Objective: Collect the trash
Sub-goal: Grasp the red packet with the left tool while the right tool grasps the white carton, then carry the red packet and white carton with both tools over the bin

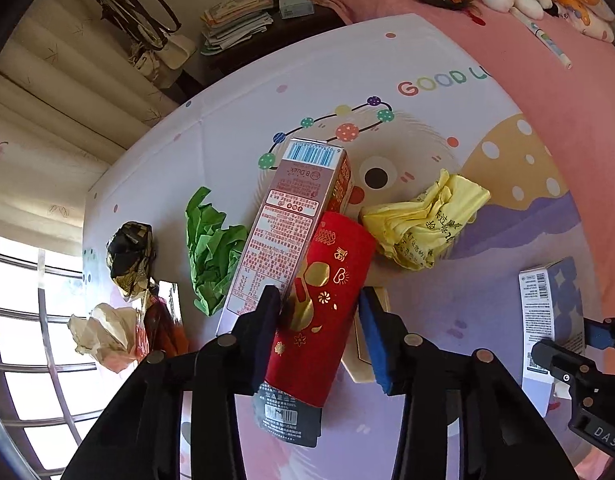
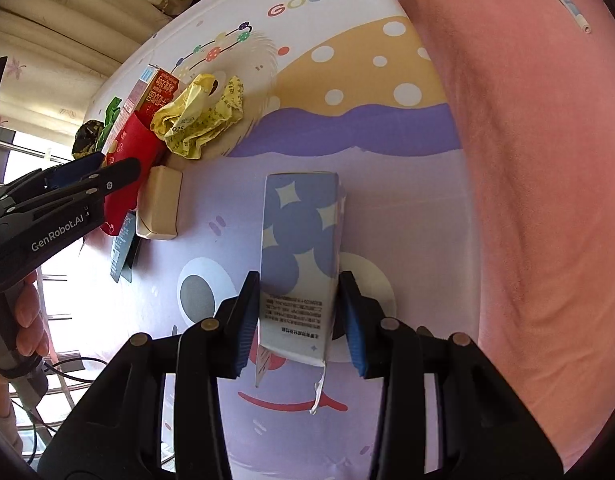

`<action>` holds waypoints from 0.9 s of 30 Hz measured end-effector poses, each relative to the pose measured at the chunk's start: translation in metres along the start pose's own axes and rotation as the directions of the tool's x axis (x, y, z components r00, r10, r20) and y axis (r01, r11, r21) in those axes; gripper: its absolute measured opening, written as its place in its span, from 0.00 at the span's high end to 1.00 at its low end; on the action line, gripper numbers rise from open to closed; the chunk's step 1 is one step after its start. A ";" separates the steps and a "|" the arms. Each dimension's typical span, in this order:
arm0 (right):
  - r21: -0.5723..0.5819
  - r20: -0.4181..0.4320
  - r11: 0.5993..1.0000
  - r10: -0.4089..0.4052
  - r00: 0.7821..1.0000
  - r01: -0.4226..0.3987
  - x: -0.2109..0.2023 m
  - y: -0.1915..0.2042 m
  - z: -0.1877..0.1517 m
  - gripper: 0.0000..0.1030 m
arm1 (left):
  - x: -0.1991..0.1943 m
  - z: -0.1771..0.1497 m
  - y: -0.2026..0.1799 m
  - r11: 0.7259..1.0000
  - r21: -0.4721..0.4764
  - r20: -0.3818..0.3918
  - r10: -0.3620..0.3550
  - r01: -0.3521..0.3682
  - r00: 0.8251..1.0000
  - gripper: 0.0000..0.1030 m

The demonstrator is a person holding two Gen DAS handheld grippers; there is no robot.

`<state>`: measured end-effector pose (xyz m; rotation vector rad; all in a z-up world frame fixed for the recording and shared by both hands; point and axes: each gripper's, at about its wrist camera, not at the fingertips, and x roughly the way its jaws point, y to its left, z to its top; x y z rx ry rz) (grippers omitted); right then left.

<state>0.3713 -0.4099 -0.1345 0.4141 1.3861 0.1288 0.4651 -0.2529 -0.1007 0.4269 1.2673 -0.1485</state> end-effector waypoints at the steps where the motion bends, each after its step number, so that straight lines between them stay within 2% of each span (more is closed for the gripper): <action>1: 0.000 0.001 1.000 0.002 1.000 -0.002 0.000 0.000 0.000 0.66 | -0.002 -0.002 0.002 1.000 -0.003 0.000 -0.004 0.004 1.000 0.66; 6: -0.004 0.010 1.000 0.025 1.000 -0.025 -0.002 0.001 -0.001 0.66 | -0.018 -0.015 0.007 1.000 -0.024 0.019 -0.001 0.001 1.000 0.69; 14: -0.034 0.023 0.997 0.069 0.997 -0.069 -0.012 0.016 -0.010 0.66 | -0.071 -0.054 0.022 0.996 -0.083 0.079 -0.038 0.044 0.996 0.70; 27: -0.115 0.034 0.988 0.111 0.993 -0.107 -0.035 0.056 -0.054 0.66 | -0.146 -0.164 0.045 0.978 -0.172 0.143 -0.092 0.117 0.985 0.71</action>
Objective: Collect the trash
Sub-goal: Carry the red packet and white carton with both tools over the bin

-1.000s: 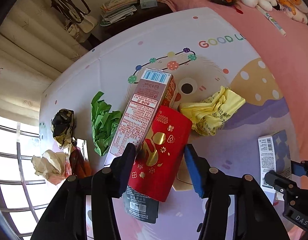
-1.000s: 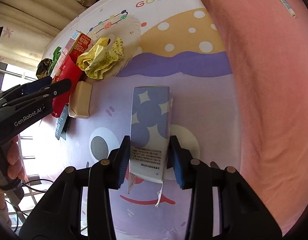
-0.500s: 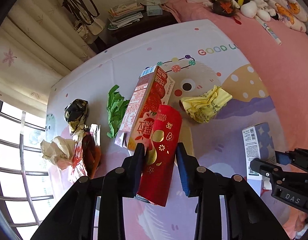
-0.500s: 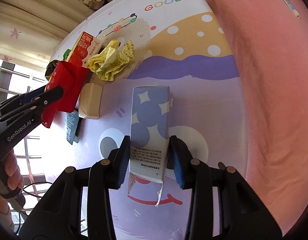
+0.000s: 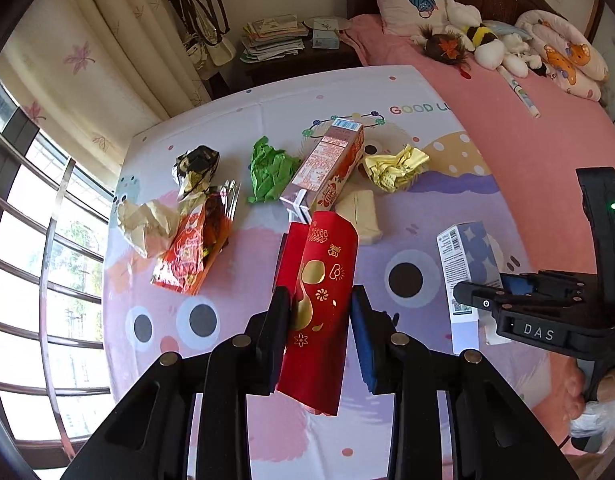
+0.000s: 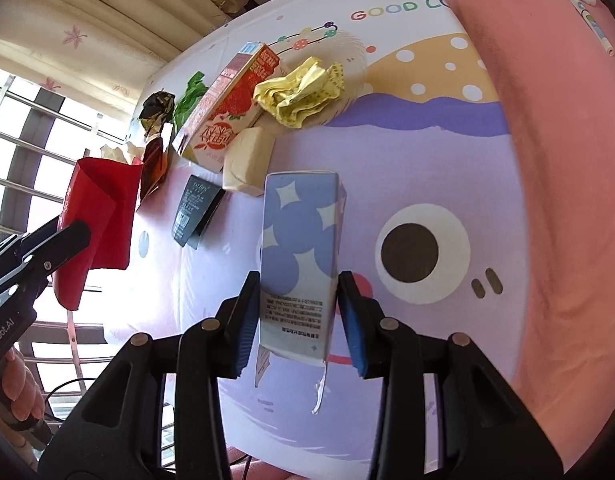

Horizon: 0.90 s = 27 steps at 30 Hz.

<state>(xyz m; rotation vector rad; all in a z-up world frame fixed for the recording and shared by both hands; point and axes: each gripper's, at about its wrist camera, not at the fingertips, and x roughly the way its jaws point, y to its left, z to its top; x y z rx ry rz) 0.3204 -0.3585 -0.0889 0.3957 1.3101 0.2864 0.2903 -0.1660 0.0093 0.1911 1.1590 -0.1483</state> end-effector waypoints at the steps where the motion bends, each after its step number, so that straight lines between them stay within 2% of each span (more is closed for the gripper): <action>1: -0.010 0.002 1.000 0.002 1.000 -0.002 -0.002 0.005 -0.004 0.66 | -0.003 -0.008 0.002 1.000 -0.007 -0.002 -0.004 0.004 1.000 0.71; 8: -0.067 0.011 0.998 -0.001 1.000 0.002 -0.011 0.041 -0.043 0.66 | -0.028 -0.070 0.024 1.000 -0.013 0.004 -0.027 0.027 1.000 0.71; 16: -0.076 0.051 0.996 -0.044 0.998 0.048 -0.023 0.090 -0.109 0.66 | -0.062 -0.146 0.059 0.996 0.024 0.045 -0.082 0.081 0.996 0.71; 20: -0.053 0.089 0.997 -0.057 0.994 0.062 -0.032 0.121 -0.153 0.66 | -0.082 -0.195 0.079 0.992 0.053 0.060 -0.113 0.110 0.992 0.71; 27: -0.048 0.130 0.993 -0.104 0.986 0.111 -0.034 0.174 -0.252 0.66 | -0.106 -0.290 0.103 0.980 0.108 0.065 -0.175 0.168 0.982 0.71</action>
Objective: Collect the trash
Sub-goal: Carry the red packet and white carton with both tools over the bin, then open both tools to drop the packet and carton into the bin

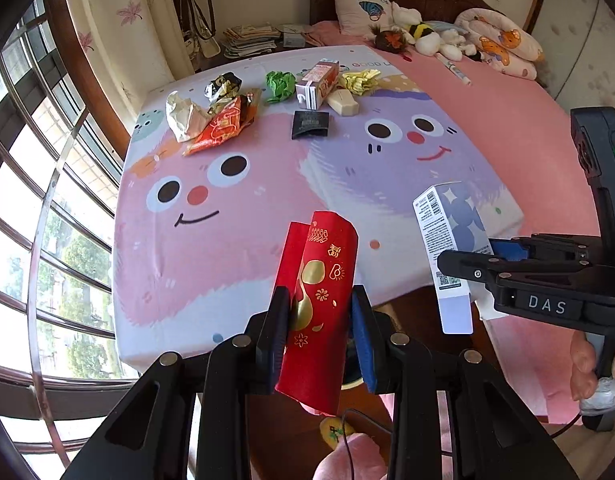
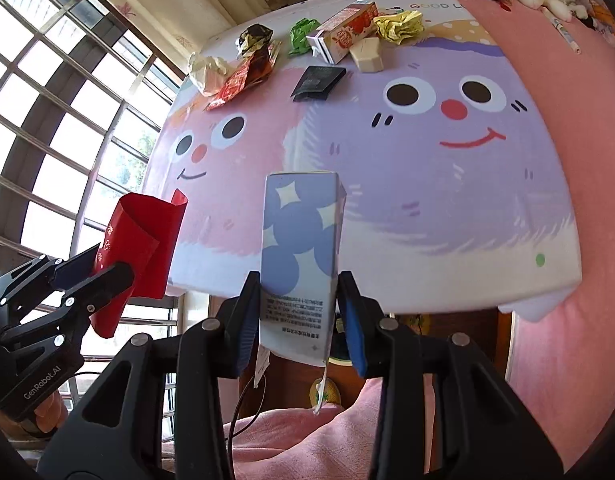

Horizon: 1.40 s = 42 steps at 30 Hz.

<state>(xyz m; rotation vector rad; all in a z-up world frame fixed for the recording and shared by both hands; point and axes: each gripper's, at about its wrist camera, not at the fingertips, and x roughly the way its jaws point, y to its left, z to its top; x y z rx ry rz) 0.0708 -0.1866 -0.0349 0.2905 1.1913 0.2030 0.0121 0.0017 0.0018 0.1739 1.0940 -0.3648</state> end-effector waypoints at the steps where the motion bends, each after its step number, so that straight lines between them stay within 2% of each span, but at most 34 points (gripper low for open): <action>1: -0.001 0.001 1.000 -0.015 1.000 0.015 -0.003 0.006 -0.015 0.66 | -0.003 -0.013 0.000 1.000 0.006 -0.006 -0.011 0.011 1.000 0.71; 5: 0.002 -0.023 0.999 -0.053 0.998 0.054 -0.015 0.019 -0.069 0.66 | -0.012 -0.060 -0.009 0.998 0.016 -0.031 -0.054 0.055 0.998 0.71; 10: -0.014 -0.060 0.994 -0.107 0.992 0.107 -0.027 0.024 -0.121 0.66 | -0.006 -0.102 -0.027 0.996 0.028 -0.064 -0.079 0.081 0.995 0.71; 16: -0.048 -0.106 0.988 -0.150 0.983 0.146 -0.023 0.012 -0.152 0.66 | 0.014 -0.126 -0.043 0.996 -0.012 -0.108 -0.094 0.093 0.990 0.71; 21: -0.054 -0.184 0.991 -0.130 0.974 0.122 0.006 -0.008 -0.176 0.66 | 0.051 -0.143 -0.056 0.996 -0.040 -0.166 -0.091 0.085 0.982 0.71; 25: -0.021 -0.272 0.997 -0.082 0.959 0.079 0.048 -0.029 -0.204 0.66 | 0.105 -0.164 -0.065 0.995 -0.076 -0.231 -0.078 0.062 0.970 0.71; 29: -0.009 -0.349 0.996 -0.087 0.933 0.090 0.110 -0.049 -0.228 0.66 | 0.170 -0.189 -0.063 0.988 -0.143 -0.269 -0.095 0.058 0.958 0.71; 32: -0.002 -0.374 0.996 -0.086 0.923 0.092 0.159 -0.064 -0.240 0.66 | 0.225 -0.205 -0.055 0.978 -0.203 -0.293 -0.115 0.056 0.949 0.71; 36: -0.003 -0.399 0.995 -0.096 0.912 0.103 0.227 -0.088 -0.250 0.66 | 0.293 -0.220 -0.043 0.961 -0.271 -0.287 -0.141 0.061 0.948 0.71; 42: 0.026 -0.407 0.992 -0.102 0.908 0.123 0.305 -0.119 -0.251 0.66 | 0.375 -0.226 -0.037 0.954 -0.288 -0.268 -0.160 0.080 0.950 0.71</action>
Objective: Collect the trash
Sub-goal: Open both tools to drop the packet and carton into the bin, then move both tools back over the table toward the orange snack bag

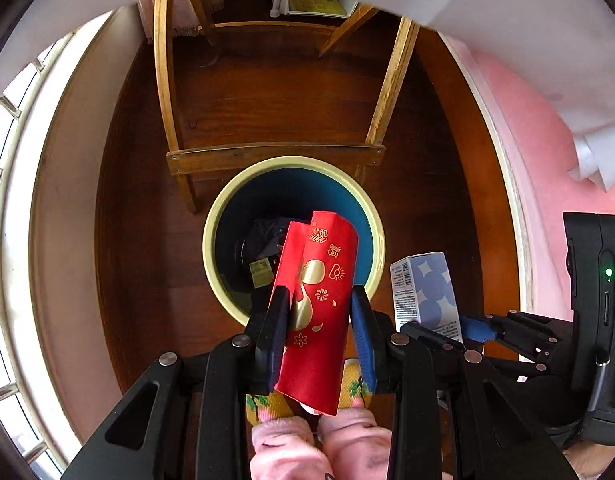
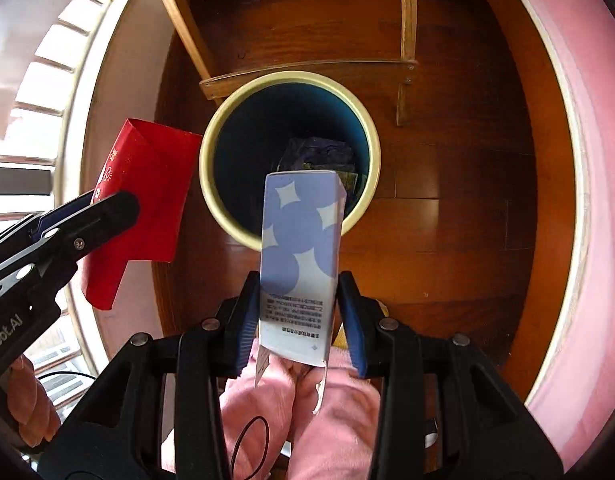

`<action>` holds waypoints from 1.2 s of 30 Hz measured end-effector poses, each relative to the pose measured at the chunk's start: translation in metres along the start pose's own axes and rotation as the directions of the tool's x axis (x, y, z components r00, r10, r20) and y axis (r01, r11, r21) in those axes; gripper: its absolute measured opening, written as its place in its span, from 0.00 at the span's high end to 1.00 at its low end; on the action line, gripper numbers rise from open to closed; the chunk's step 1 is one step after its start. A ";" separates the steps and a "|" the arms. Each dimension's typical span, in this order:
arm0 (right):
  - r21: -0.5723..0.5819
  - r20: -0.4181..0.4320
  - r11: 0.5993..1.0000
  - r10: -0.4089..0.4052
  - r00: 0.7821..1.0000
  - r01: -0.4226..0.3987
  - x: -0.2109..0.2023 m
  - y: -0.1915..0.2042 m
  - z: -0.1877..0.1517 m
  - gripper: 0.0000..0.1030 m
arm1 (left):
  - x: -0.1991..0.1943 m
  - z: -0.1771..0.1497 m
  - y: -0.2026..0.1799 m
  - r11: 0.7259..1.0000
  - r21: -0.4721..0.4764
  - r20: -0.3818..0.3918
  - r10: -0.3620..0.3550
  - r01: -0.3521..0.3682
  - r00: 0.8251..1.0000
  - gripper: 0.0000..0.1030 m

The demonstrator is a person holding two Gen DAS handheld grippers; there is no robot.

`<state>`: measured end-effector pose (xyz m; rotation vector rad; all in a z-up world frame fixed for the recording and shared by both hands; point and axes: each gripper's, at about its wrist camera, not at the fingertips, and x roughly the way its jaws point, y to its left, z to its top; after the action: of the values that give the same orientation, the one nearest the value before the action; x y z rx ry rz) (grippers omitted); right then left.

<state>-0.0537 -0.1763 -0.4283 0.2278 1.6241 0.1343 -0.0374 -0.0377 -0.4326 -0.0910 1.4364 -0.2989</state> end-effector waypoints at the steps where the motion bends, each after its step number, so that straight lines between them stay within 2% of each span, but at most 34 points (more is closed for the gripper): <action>1: 0.009 0.001 1.000 0.005 1.000 -0.005 0.009 -0.005 0.006 0.66 | 0.011 0.003 0.002 1.000 0.010 0.001 0.003 -0.003 1.000 0.71; 5: 0.050 0.000 0.999 0.015 1.000 -0.015 0.041 -0.020 0.020 0.66 | 0.044 0.017 0.007 0.999 0.038 -0.022 0.002 -0.001 1.000 0.70; 10: 0.075 -0.015 0.997 0.000 1.000 0.001 0.065 -0.023 0.040 0.66 | 0.069 0.033 0.016 0.999 0.043 -0.045 0.018 -0.016 0.999 0.44; 11: 0.076 -0.017 0.997 0.001 1.000 0.001 0.066 -0.023 0.041 0.66 | 0.071 0.035 0.019 0.999 0.037 -0.041 0.025 -0.024 0.999 0.36; 12: 0.077 -0.020 0.997 0.001 1.000 0.000 0.069 -0.024 0.044 0.66 | 0.071 0.037 0.022 0.999 0.028 -0.032 0.031 -0.030 0.999 0.32; 18: 0.053 -0.025 0.999 -0.011 1.000 0.012 0.082 -0.011 0.063 0.65 | 0.057 0.040 0.050 0.996 -0.047 0.016 0.081 -0.081 0.997 0.32; 21: 0.056 -0.017 0.998 0.010 1.000 -0.010 0.082 -0.005 0.073 0.65 | 0.043 0.038 0.062 0.991 -0.080 0.041 0.111 -0.108 0.993 0.32; 25: 0.046 -0.006 0.999 0.015 1.000 -0.015 0.070 0.007 0.081 0.62 | 0.016 0.026 0.072 0.984 -0.123 0.064 0.135 -0.127 0.989 0.31; 26: 0.042 -0.003 0.999 0.008 1.000 -0.008 0.067 0.012 0.083 0.57 | 0.008 0.023 0.074 0.982 -0.132 0.066 0.142 -0.133 0.988 0.31; 27: 0.034 0.021 0.999 0.016 1.000 -0.017 0.063 0.015 0.084 0.49 | 0.001 0.020 0.074 0.981 -0.137 0.065 0.150 -0.140 0.987 0.31; 29: 0.030 0.027 0.999 0.019 0.999 -0.020 0.053 0.022 0.085 0.43 | -0.016 0.017 0.075 0.977 -0.144 0.062 0.170 -0.159 0.984 0.31; 36: -0.008 0.063 0.999 0.040 0.997 -0.039 -0.010 0.049 0.077 0.42 | -0.096 0.012 0.064 0.975 -0.145 0.108 0.186 -0.170 0.977 0.31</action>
<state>0.0270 -0.1353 -0.4133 0.2567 1.5565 0.1611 -0.0264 0.0472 -0.3547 -0.0879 1.3331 -0.0472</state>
